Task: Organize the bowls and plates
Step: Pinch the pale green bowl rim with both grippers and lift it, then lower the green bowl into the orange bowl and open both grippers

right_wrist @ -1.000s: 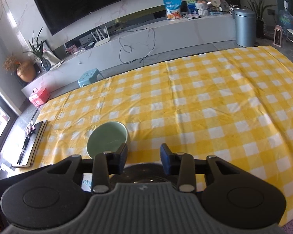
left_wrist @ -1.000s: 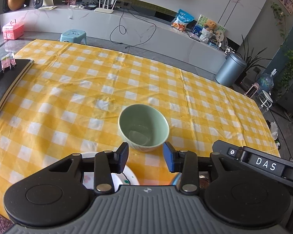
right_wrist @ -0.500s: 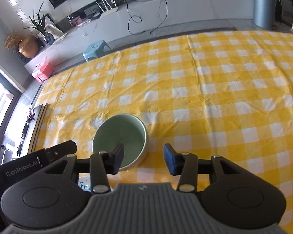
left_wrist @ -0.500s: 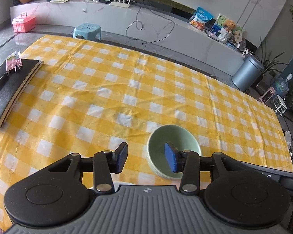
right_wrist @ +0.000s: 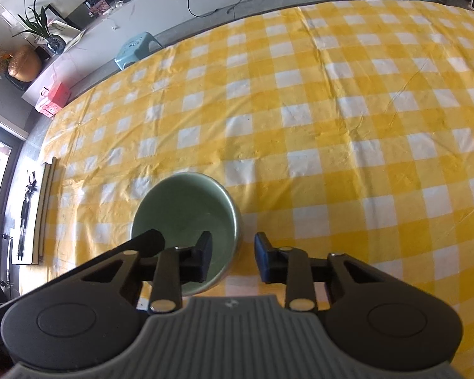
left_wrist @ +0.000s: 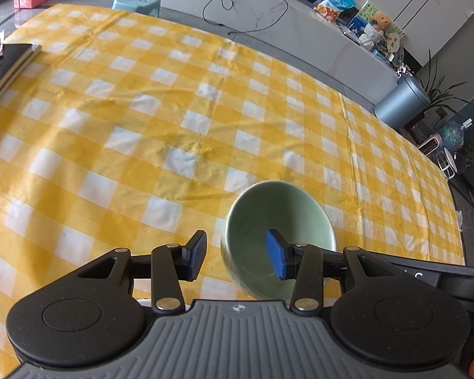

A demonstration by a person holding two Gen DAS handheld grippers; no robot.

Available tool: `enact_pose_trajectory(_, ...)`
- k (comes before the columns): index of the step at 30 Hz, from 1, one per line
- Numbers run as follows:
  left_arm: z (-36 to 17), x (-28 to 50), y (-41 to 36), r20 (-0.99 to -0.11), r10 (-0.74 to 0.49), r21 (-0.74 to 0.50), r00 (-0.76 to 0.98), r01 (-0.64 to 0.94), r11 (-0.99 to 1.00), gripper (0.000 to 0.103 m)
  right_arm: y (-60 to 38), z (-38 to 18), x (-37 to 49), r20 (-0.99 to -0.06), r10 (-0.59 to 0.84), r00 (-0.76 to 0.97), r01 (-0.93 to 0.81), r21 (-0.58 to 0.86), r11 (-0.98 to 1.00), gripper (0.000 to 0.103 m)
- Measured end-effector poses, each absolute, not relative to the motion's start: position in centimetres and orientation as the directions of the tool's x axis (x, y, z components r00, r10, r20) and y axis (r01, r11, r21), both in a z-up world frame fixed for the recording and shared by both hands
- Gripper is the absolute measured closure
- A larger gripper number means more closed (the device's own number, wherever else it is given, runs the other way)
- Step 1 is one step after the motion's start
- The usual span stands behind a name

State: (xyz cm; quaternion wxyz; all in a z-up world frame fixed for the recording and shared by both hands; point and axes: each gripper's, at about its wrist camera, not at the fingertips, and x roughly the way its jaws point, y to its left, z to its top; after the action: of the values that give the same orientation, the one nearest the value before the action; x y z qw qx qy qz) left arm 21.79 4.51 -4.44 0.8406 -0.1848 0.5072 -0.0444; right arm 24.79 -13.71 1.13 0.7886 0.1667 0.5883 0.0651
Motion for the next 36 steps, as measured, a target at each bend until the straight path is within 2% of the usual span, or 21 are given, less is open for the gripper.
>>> enact_pose_trajectory(3, -5.2, 22.3, 4.5, -0.847, -0.262, -0.354, 0.463, -0.123, 0.927, 0.054, -13.9, 0.4, 25.3, -0.909, 0.313, 0.276, 0.109, 0.353, 0.929, 0.082)
enact_pose_trajectory(10, -6.2, 23.1, 4.3, -0.853, -0.282, -0.371, 0.440, -0.131, 0.919, 0.077, -13.9, -0.3, 25.8, -0.911, 0.313, 0.269, 0.102, 0.351, 0.931, 0.086)
enact_pose_trajectory(12, -6.6, 23.3, 4.3, -0.856, -0.282, -0.370, 0.434, -0.133, 0.920, 0.080, -14.0, -0.5, 25.8, -0.910, 0.321, 0.263, 0.106, 0.358, 0.928, 0.093)
enact_pose_trajectory(16, -7.2, 23.2, 4.5, -0.858, -0.276, -0.368, 0.433, -0.144, 0.919, 0.091, -14.3, -0.7, 25.8, -0.904, 0.339, 0.260, 0.117, 0.378, 0.918, 0.094)
enact_pose_trajectory(24, -6.3, 22.6, 4.7, -0.848, -0.285, -0.378, 0.446, -0.133, 0.916, 0.091, -14.0, 0.0, 25.4, -0.899, 0.327, 0.290, 0.103, 0.370, 0.923, 0.094)
enact_pose_trajectory(36, 1.2, 17.8, 3.8, -0.790, -0.269, -0.371, 0.550, -0.081, 0.925, 0.091, -15.6, 6.6, 20.7, -0.826, 0.384, 0.413, 0.075, 0.451, 0.889, 0.096)
